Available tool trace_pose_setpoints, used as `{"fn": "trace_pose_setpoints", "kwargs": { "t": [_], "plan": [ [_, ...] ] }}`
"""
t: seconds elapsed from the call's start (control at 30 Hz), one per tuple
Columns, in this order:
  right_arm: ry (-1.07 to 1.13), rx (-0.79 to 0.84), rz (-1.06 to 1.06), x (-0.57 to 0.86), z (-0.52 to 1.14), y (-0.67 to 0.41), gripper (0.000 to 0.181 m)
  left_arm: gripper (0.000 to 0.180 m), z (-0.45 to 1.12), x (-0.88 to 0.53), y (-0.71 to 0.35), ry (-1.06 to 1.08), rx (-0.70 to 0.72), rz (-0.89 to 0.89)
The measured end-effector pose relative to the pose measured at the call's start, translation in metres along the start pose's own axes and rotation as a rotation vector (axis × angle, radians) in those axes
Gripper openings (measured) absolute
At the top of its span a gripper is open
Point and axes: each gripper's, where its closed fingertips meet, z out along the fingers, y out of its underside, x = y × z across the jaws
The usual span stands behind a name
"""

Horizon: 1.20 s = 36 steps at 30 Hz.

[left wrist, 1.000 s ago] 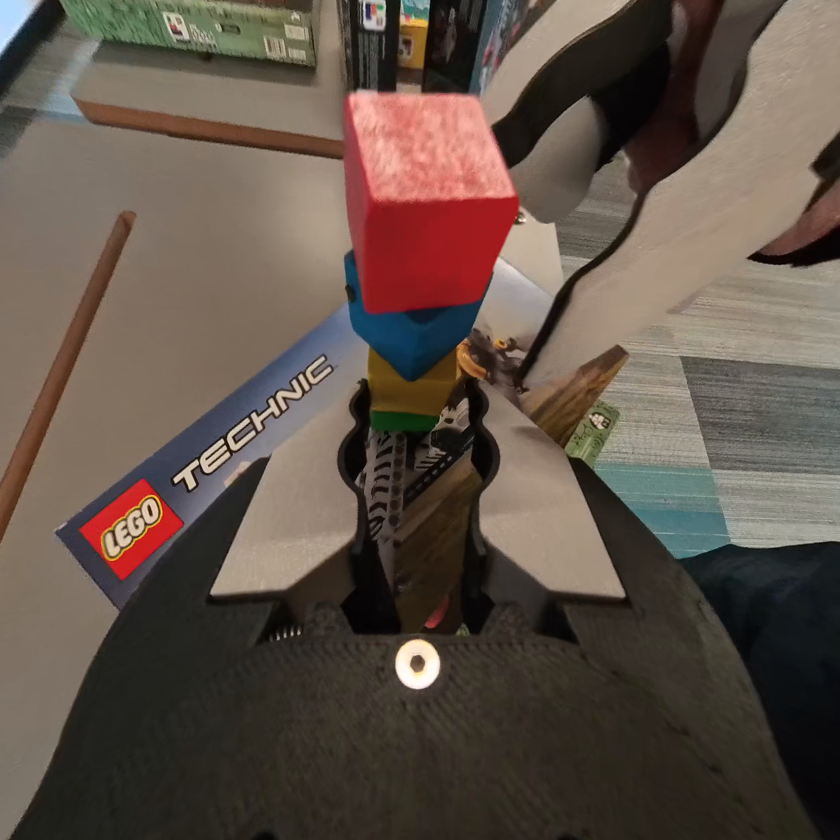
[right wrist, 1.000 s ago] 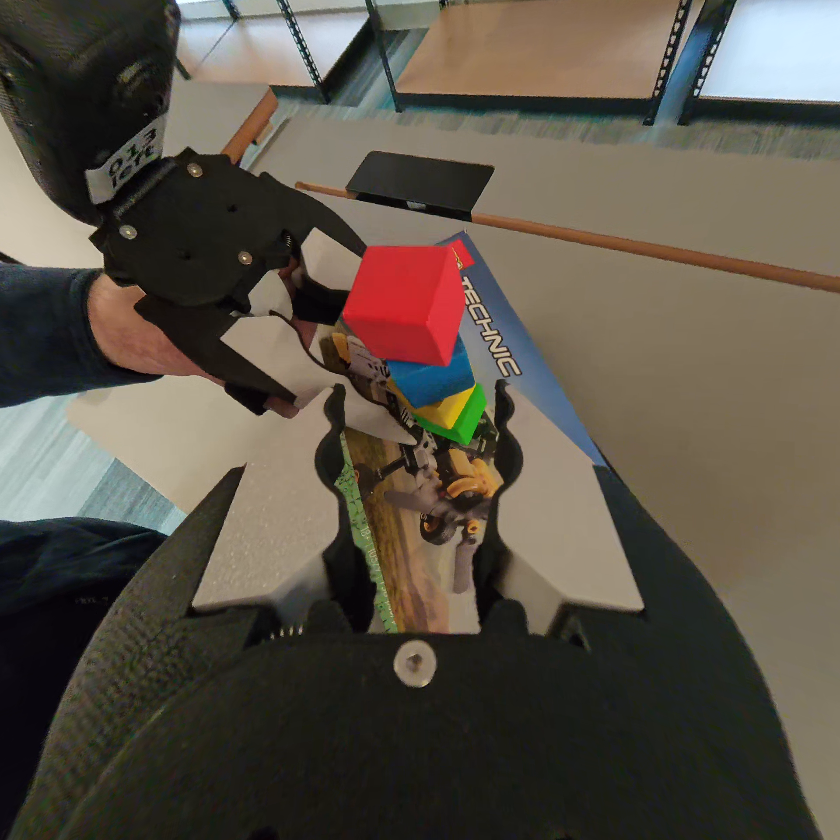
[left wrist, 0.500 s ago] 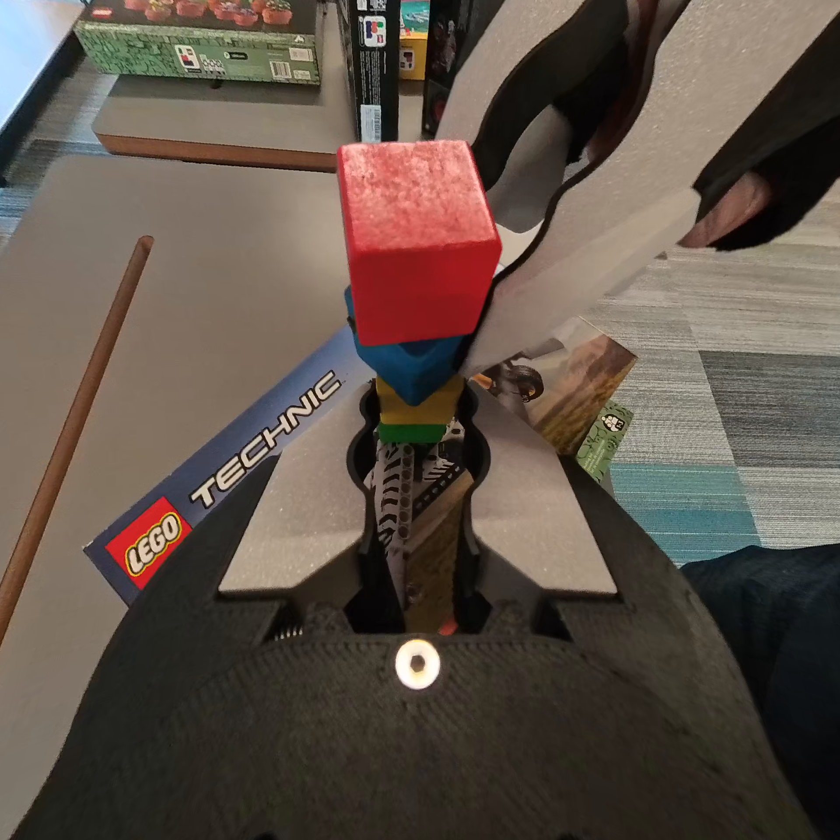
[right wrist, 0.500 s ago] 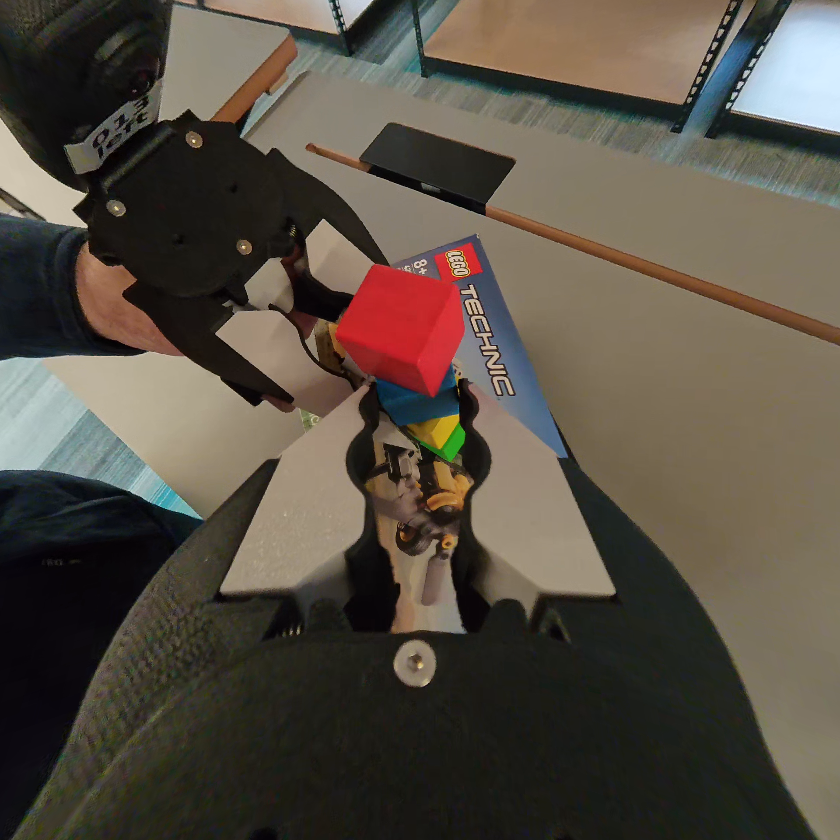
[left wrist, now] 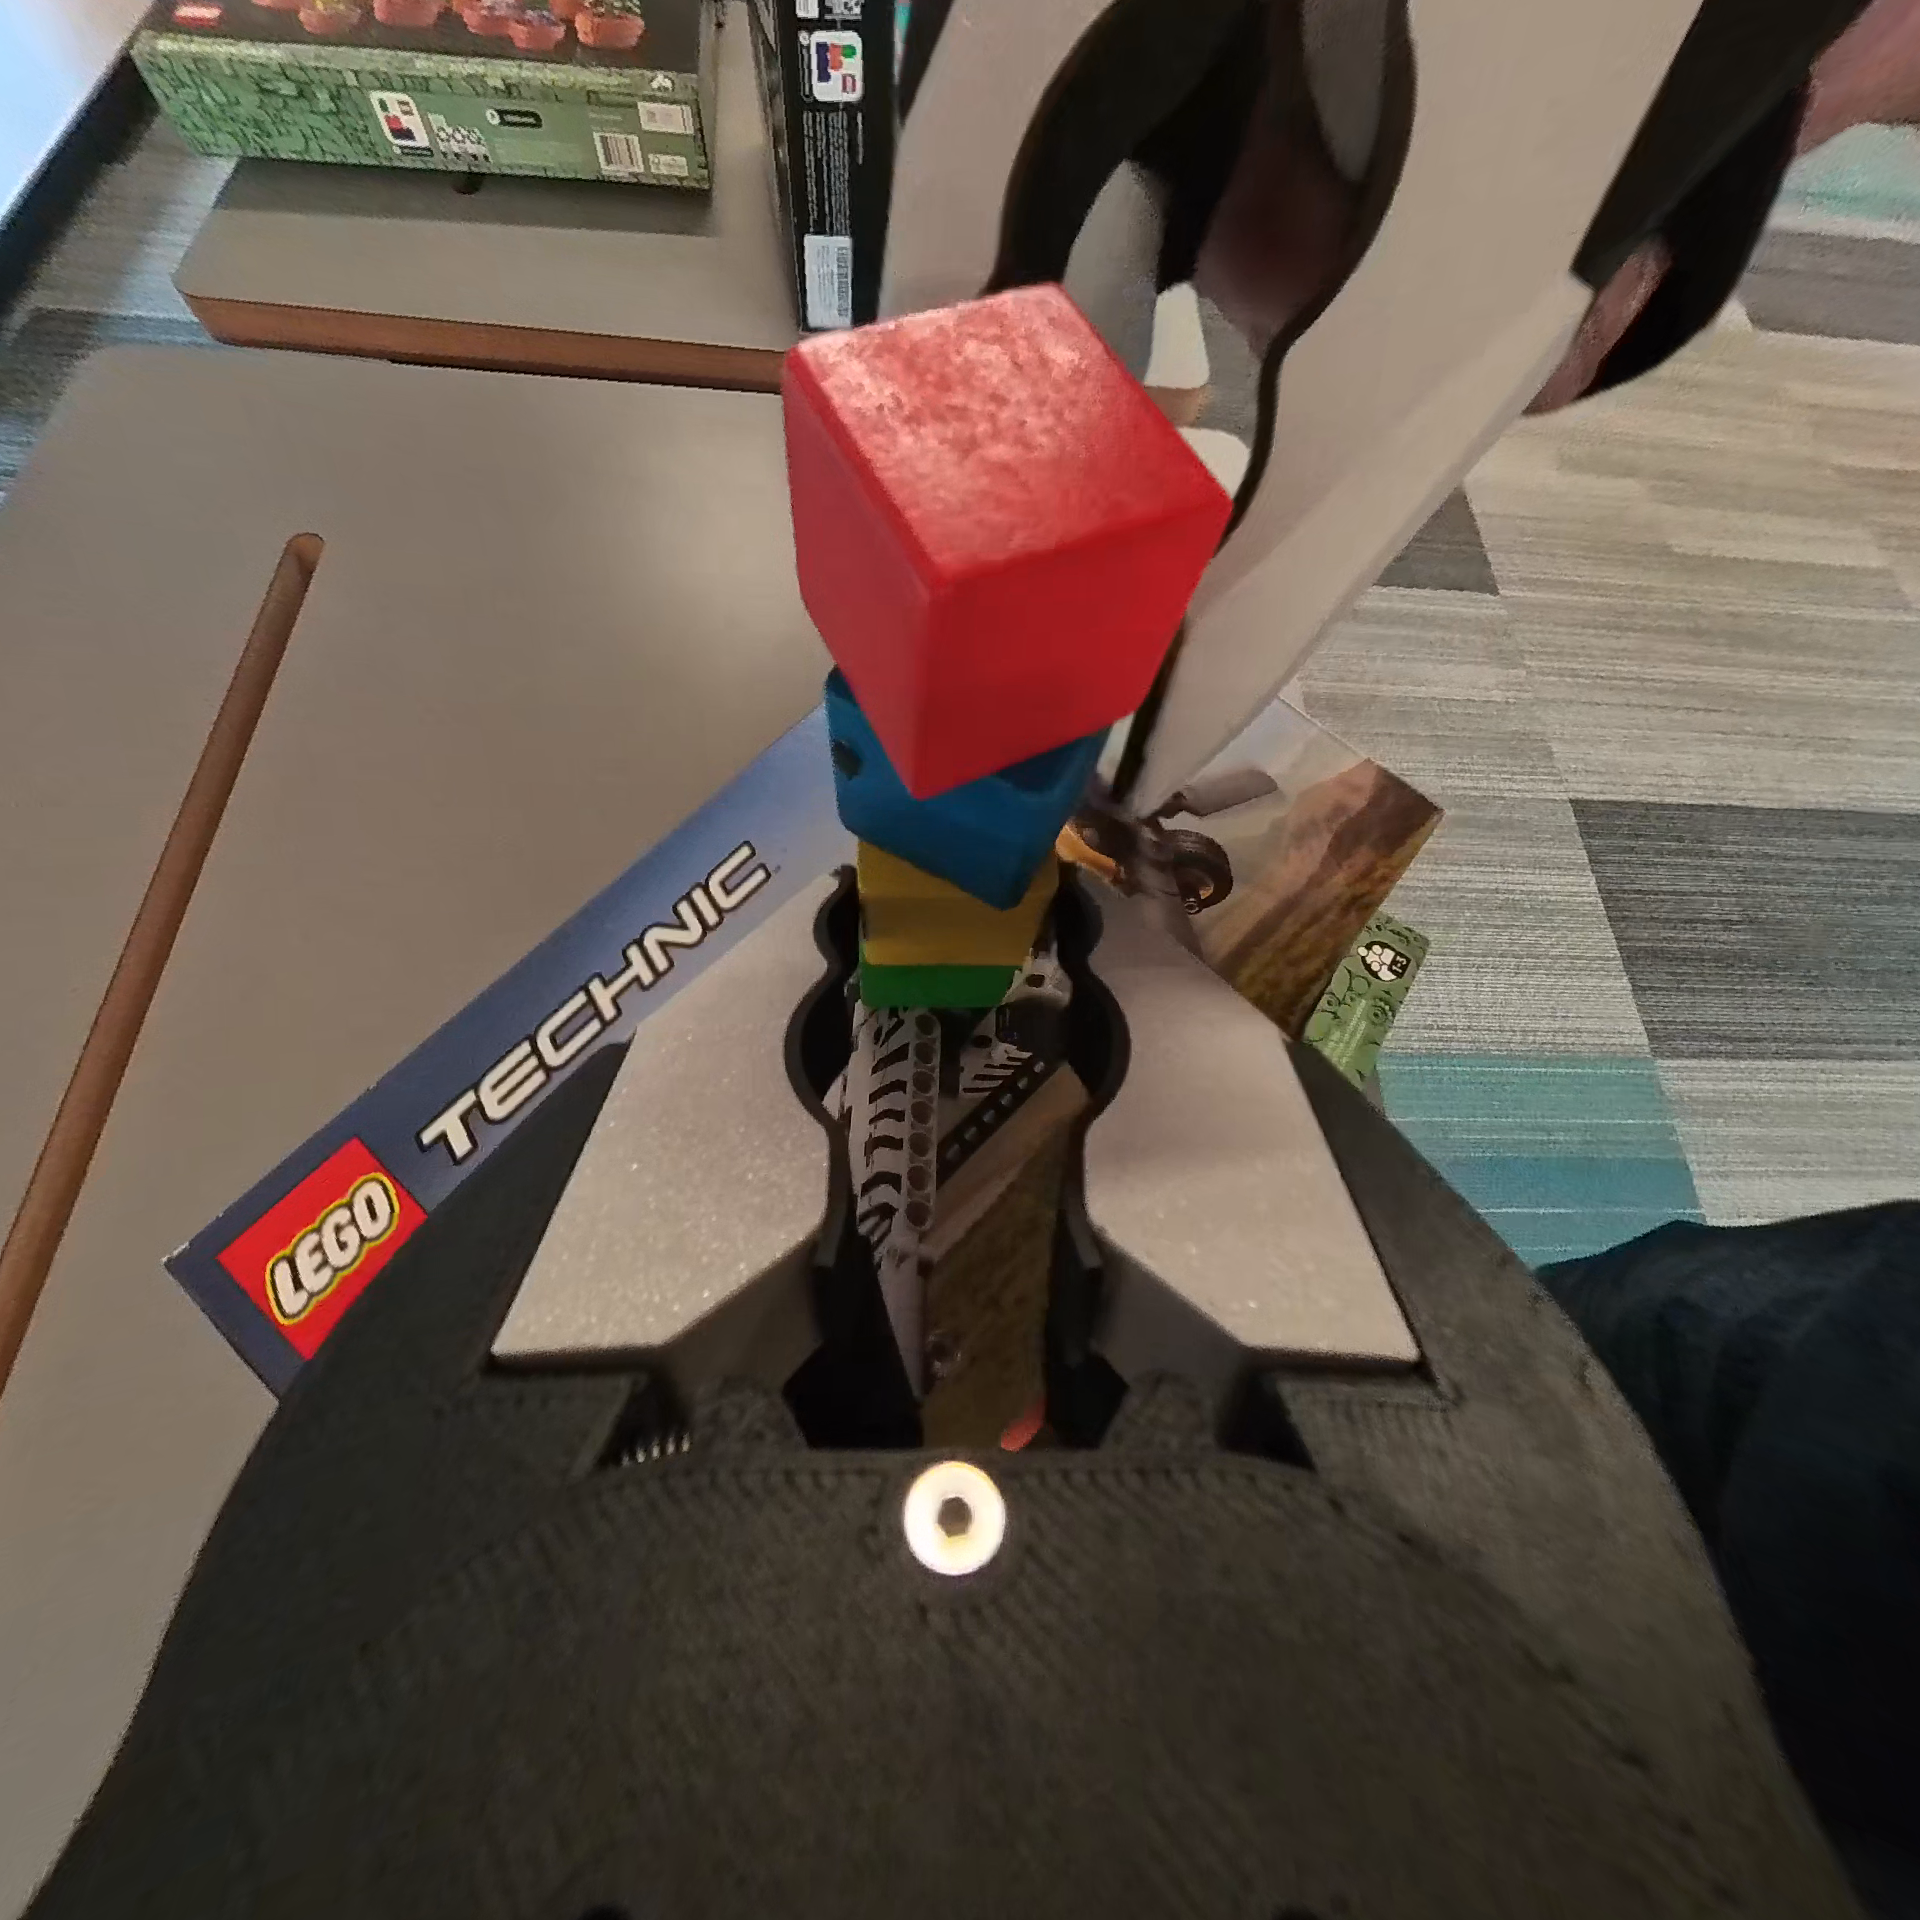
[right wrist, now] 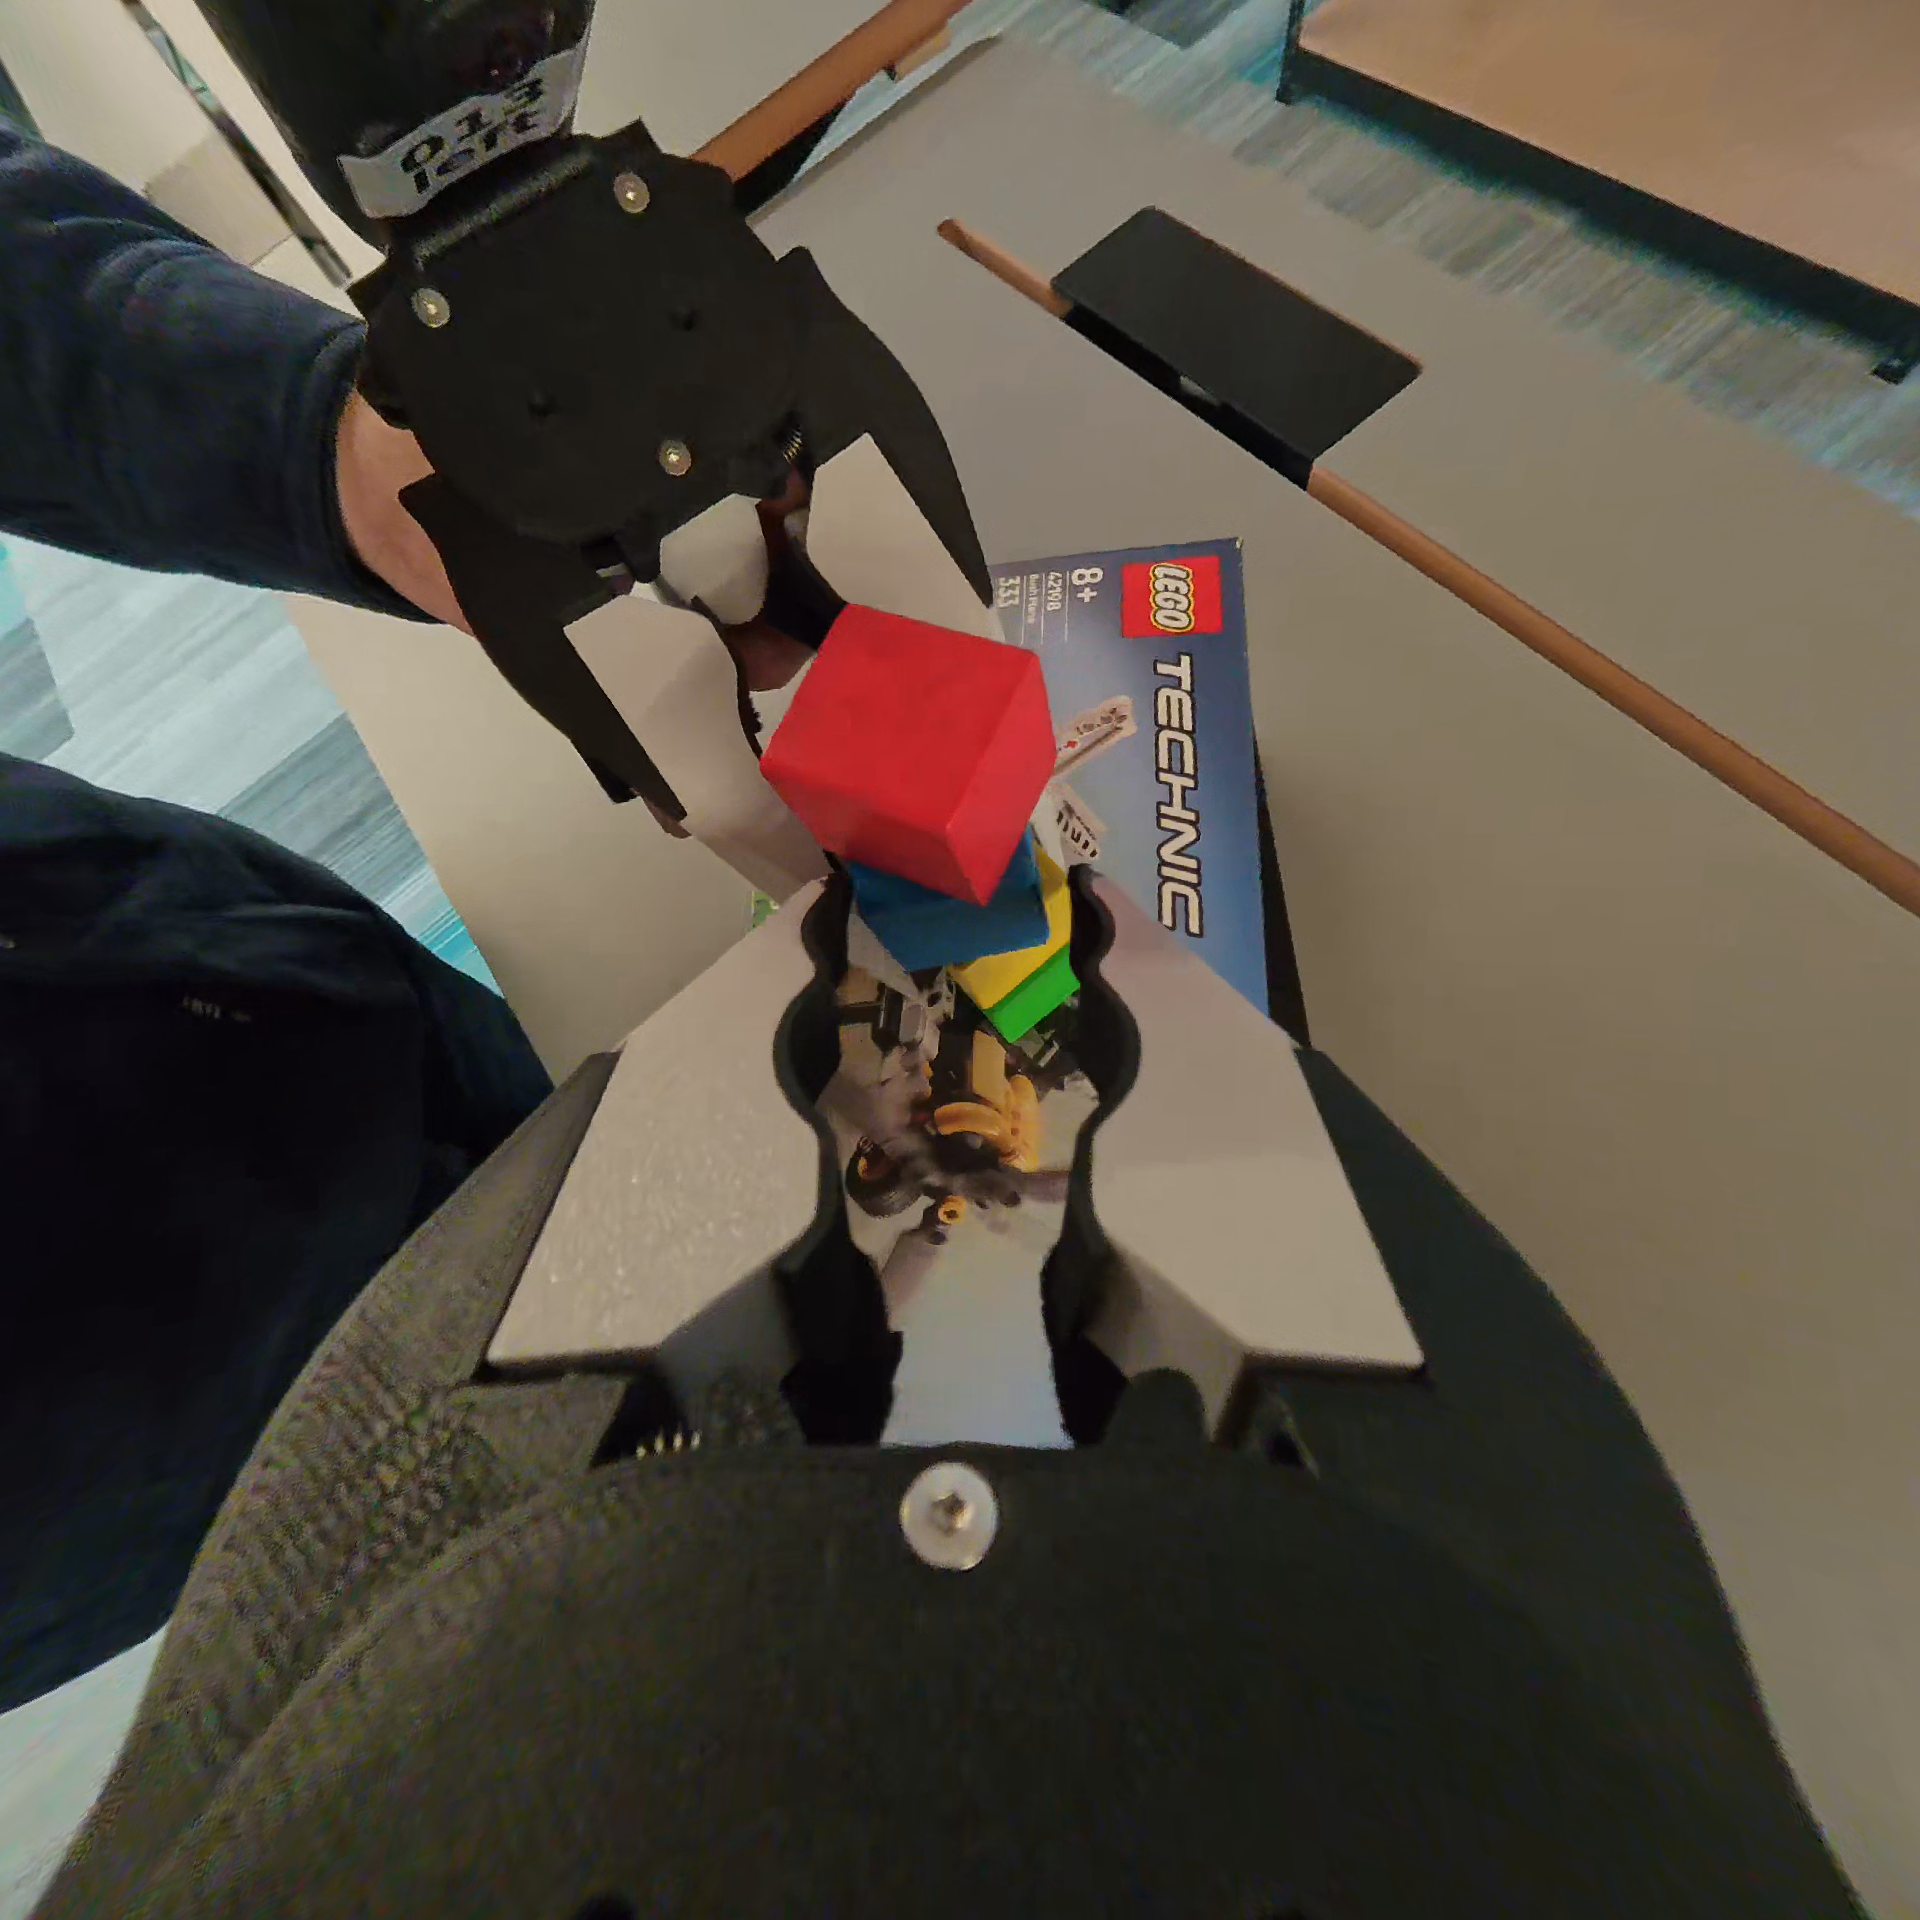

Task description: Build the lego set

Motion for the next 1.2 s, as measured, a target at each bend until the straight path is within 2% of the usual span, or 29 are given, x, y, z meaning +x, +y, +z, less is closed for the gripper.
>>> {"fn": "trace_pose_setpoints", "kwargs": {
  "t": [0.13, 0.27, 0.37, 0.87, 1.2],
  "plan": [
    [0.008, 0.010, 0.008, 0.001, -0.004, 0.000, 0.044, 0.042, -0.006, 0.002, 0.000, 0.014, 0.016, -0.010],
    [0.042, 0.022, 0.023, 0.002, -0.011, 0.003, 0.040, 0.037, -0.017, -0.001, -0.014, 0.001, 0.071, -0.010],
    [0.051, 0.041, 0.023, 0.002, -0.011, 0.001, 0.031, 0.033, -0.022, 0.000, -0.022, -0.003, 0.090, 0.007],
    [-0.010, -0.007, 0.021, 0.004, -0.009, 0.002, 0.028, 0.029, -0.031, 0.000, -0.022, -0.092, 0.107, 0.059],
    [0.001, -0.010, 0.031, 0.004, -0.010, 0.004, 0.025, 0.037, -0.028, 0.002, -0.025, -0.022, 0.121, 0.021]
  ]
}}
